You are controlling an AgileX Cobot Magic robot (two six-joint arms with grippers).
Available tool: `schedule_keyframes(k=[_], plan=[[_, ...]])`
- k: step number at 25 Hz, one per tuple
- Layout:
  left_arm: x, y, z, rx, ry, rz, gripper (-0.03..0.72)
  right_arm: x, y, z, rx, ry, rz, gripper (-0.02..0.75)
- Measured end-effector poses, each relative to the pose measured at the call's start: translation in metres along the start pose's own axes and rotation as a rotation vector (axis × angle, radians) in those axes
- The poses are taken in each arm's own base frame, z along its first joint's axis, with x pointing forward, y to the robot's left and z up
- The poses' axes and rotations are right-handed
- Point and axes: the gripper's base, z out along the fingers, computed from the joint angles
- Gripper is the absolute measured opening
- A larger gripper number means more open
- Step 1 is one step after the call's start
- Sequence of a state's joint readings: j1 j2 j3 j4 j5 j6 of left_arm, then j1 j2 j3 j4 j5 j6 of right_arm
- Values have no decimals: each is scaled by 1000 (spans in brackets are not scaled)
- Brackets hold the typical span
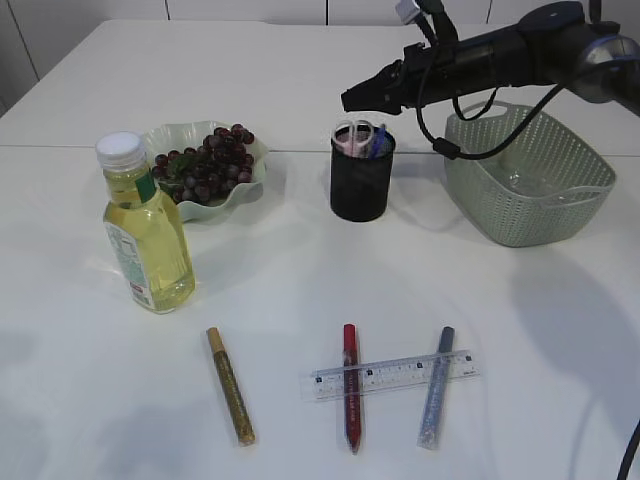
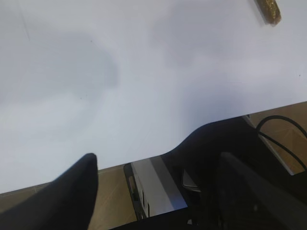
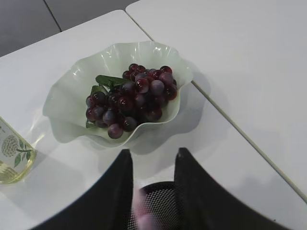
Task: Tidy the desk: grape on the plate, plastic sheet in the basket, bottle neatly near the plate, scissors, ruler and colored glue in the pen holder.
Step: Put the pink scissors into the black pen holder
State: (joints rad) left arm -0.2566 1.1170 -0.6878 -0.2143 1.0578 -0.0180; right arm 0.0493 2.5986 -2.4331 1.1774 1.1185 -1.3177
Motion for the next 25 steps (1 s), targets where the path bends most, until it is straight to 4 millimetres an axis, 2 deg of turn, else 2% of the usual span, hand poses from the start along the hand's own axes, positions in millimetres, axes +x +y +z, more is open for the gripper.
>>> schedule_keyframes(k=[10, 15, 19, 25], plan=[[0, 0, 0, 0, 0, 0, 559, -2, 1, 0, -12, -23, 18, 259], [0, 0, 0, 0, 0, 0, 559, -10, 1, -6, 19, 17, 158, 260], [0, 0, 0, 0, 0, 0, 559, -32, 6, -30, 174, 181, 301, 260], [0, 0, 0, 0, 0, 0, 559, -92, 37, -87, 384, 256, 391, 260]])
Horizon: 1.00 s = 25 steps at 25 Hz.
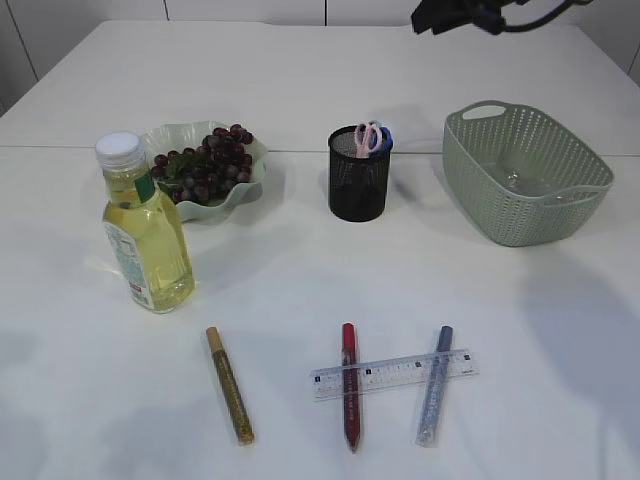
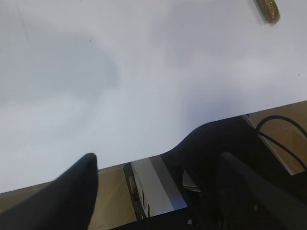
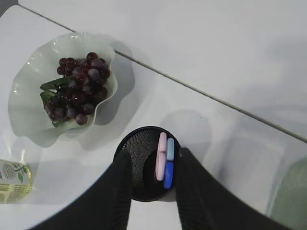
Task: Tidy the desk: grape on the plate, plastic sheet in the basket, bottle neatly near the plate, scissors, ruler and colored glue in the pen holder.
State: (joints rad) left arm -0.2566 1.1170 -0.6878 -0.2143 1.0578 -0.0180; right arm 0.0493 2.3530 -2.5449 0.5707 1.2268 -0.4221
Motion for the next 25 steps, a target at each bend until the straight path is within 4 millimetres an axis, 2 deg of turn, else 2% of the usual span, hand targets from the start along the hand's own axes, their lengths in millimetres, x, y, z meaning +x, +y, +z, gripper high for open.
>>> schedule_keyframes(k=[3, 7, 13, 16, 25], plan=[[0, 0, 0, 0, 0, 0, 559, -9, 10, -29, 60, -17, 44, 260], [0, 0, 0, 0, 4, 0, 559, -14, 16, -48, 116, -32, 114, 260], [2, 0, 0, 0, 22, 0, 559, -19, 37, -78, 219, -39, 150, 260], [2, 0, 0, 0, 24, 0, 559, -10, 49, -83, 245, 9, 158, 260], [2, 0, 0, 0, 20, 0, 559, 39, 93, -84, 321, 237, 80, 260]])
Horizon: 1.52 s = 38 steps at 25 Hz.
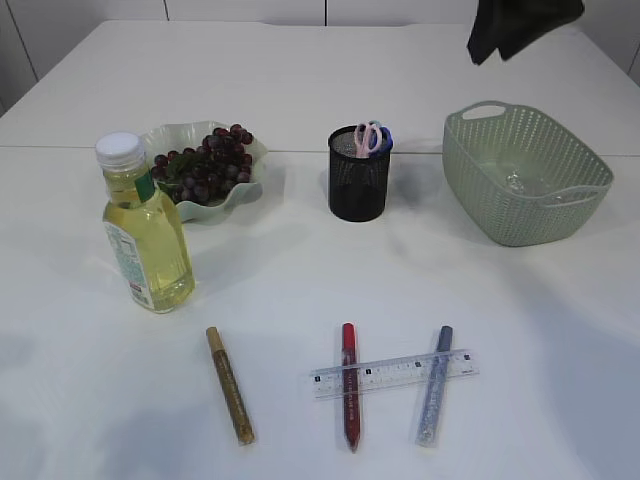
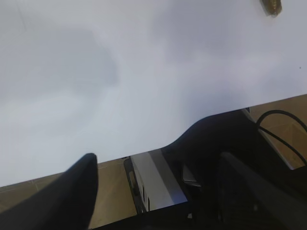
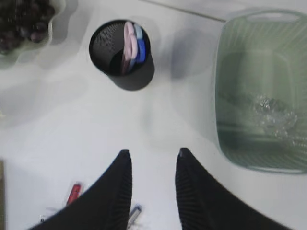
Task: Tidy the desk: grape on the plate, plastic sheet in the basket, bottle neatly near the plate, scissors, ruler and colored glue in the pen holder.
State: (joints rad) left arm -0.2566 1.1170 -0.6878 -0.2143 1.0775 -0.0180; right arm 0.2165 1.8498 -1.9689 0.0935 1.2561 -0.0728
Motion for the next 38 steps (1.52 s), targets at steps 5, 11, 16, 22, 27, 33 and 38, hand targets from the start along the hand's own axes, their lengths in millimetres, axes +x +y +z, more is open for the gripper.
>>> schedule_keyframes(k=[5, 11, 16, 22, 27, 33, 38], plan=[[-1, 1, 0, -9, -12, 5, 559, 28, 20, 16, -12, 119, -30, 260], [-1, 1, 0, -10, -16, 6, 559, 58, 35, 49, -9, 267, -103, 260], [-3, 1, 0, -11, -33, 7, 559, 82, 54, 71, -47, 370, -312, 260], [-4, 1, 0, -11, -44, 7, 559, 93, 74, 108, -110, 462, -546, 260], [-4, 1, 0, -12, -44, 7, 559, 104, 94, 135, -145, 519, -650, 273], [-4, 1, 0, -12, -44, 7, 559, 133, 107, 149, -168, 613, -704, 292], [-4, 1, 0, -12, -44, 7, 559, 155, 103, 162, -174, 637, -741, 319]])
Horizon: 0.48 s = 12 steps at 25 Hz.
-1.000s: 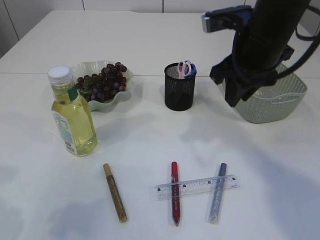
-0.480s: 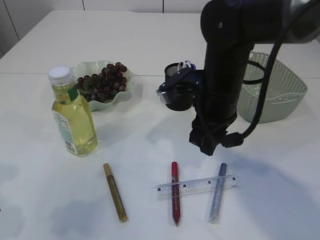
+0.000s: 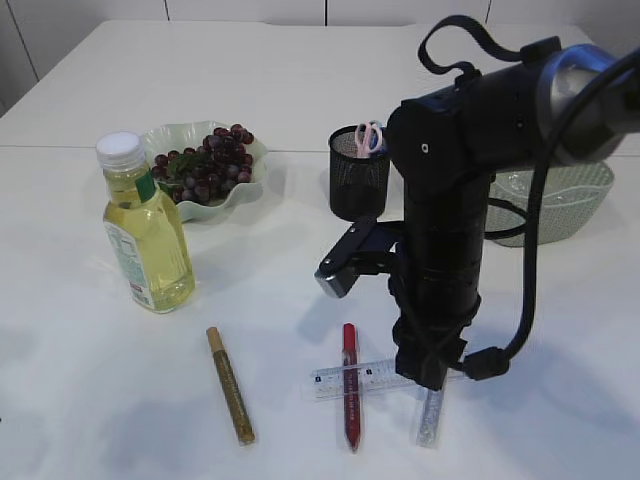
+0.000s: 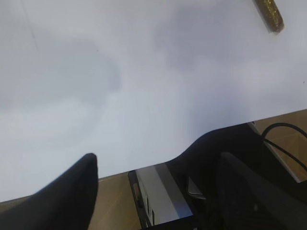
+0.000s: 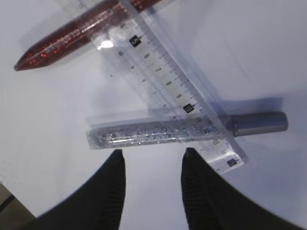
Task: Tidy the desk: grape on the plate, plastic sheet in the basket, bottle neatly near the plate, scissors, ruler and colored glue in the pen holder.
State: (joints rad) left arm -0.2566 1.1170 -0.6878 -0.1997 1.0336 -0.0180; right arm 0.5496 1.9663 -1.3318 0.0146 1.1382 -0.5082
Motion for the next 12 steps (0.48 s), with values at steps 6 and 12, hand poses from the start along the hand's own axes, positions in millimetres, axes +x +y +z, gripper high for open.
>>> schedule_keyframes(k=[6, 12], plan=[[-1, 0, 0, 0, -13, 0, 559, -5, -3, 2, 37, -59, -86, 384], [-2, 0, 0, 0, -22, 0, 559, -10, -3, 2, 51, -111, -202, 416]])
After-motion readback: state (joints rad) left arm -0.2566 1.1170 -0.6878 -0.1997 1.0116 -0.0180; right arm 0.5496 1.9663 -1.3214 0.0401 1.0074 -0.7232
